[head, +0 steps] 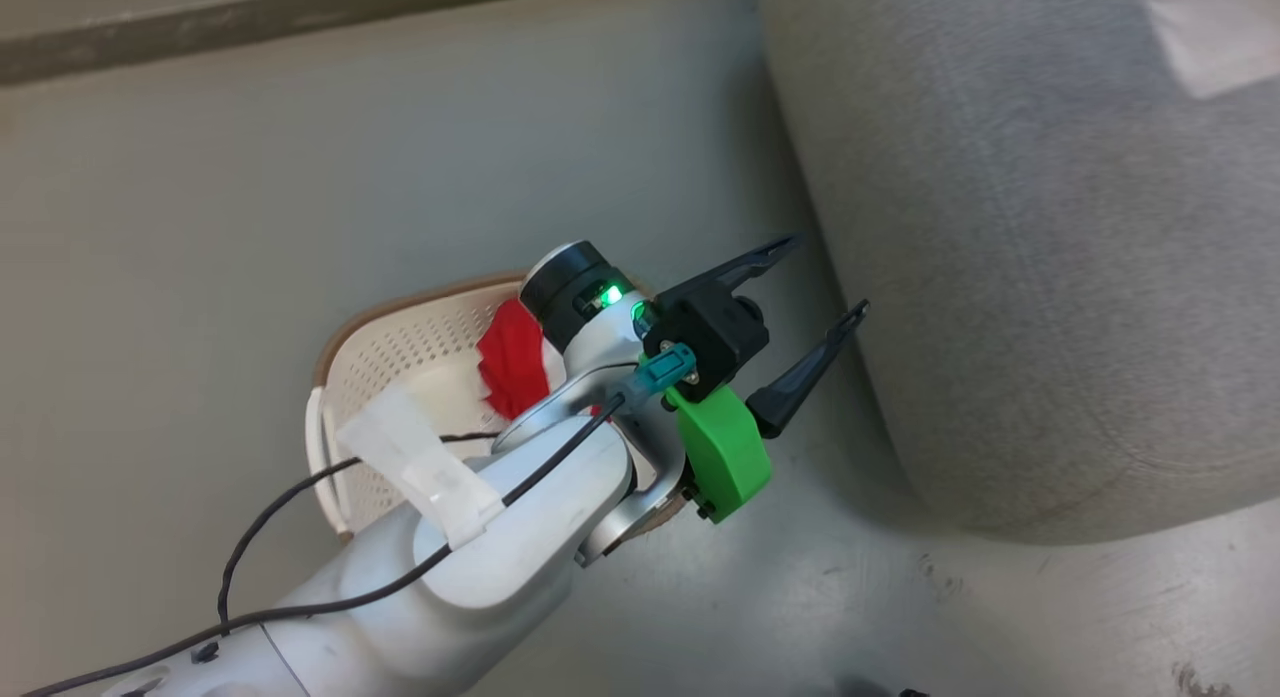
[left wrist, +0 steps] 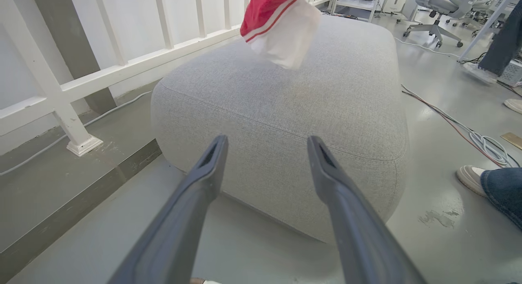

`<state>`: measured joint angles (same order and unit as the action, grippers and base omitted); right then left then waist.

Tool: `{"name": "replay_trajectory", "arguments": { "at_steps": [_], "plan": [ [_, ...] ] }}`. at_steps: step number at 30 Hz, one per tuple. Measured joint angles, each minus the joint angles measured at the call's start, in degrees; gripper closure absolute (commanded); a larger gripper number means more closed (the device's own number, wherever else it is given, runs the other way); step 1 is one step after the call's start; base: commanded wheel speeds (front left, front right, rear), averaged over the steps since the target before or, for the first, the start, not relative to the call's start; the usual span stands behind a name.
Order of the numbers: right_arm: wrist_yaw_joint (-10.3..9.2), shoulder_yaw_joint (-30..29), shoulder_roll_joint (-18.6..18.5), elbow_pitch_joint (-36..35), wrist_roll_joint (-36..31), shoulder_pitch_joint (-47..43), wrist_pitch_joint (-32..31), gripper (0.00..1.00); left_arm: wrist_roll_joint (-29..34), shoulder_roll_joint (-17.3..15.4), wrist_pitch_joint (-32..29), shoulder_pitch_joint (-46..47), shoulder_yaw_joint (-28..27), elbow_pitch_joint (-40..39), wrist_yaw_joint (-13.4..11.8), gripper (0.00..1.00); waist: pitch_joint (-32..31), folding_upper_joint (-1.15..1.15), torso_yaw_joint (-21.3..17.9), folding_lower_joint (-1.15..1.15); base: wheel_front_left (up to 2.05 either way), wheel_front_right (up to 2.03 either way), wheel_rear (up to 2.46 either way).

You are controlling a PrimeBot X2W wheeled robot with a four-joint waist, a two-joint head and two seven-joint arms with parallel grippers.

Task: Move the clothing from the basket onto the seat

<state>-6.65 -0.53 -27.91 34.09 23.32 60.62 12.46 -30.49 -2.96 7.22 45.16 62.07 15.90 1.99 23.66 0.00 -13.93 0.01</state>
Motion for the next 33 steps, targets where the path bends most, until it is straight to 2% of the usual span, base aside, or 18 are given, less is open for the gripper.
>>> {"name": "replay_trajectory", "arguments": {
  "at_steps": [7, 12, 19, 31, 32, 33],
  "plan": [
    [-0.44, -0.2, -0.9, 3.7, -1.4, 0.5, 0.1, 1.00, 0.5, -0.9, -1.2, 0.9, -0.2, -1.8, -0.5, 0.00, 3.9, 0.00, 2.7, 0.00, 0.00, 0.00, 0.00],
    [-0.44, -0.2, 1.1, 7.9, -1.8, -1.4, 0.2, 1.00, 0.7, -1.8, -2.3, 1.1, 0.0, -3.0, -0.5, 0.00, 6.4, 0.00, 3.4, 0.00, 0.00, 0.00, 0.00],
    [-0.47, -0.1, 4.2, 13.4, -2.4, -5.6, 0.9, 1.00, 1.0, -2.2, -3.5, 2.3, 1.1, -4.3, -0.5, 0.00, 9.1, 0.00, 3.3, 0.00, 0.00, 0.00, 0.00],
    [-0.49, -0.5, 6.0, 20.7, -3.2, -8.4, 1.4, 1.00, 1.3, -3.4, -3.8, 2.3, 1.1, -5.6, -0.5, 0.00, 10.4, 0.00, 2.4, -0.01, 0.00, 0.00, 0.00],
    [-0.49, -0.5, 6.1, 21.0, -3.2, -8.4, 1.4, 0.84, 1.3, -3.5, -4.1, 2.3, 1.0, -5.6, -0.5, 0.00, 10.4, 0.00, 2.4, -0.01, 0.00, 0.00, 0.00],
    [-0.49, -0.5, 6.2, 21.3, -3.3, -8.4, 1.4, 0.61, 1.3, -3.6, -4.1, 2.3, 1.0, -5.7, -0.5, 0.00, 10.5, 0.00, 2.4, -0.01, 0.00, 0.00, 0.00]
  ]
}}
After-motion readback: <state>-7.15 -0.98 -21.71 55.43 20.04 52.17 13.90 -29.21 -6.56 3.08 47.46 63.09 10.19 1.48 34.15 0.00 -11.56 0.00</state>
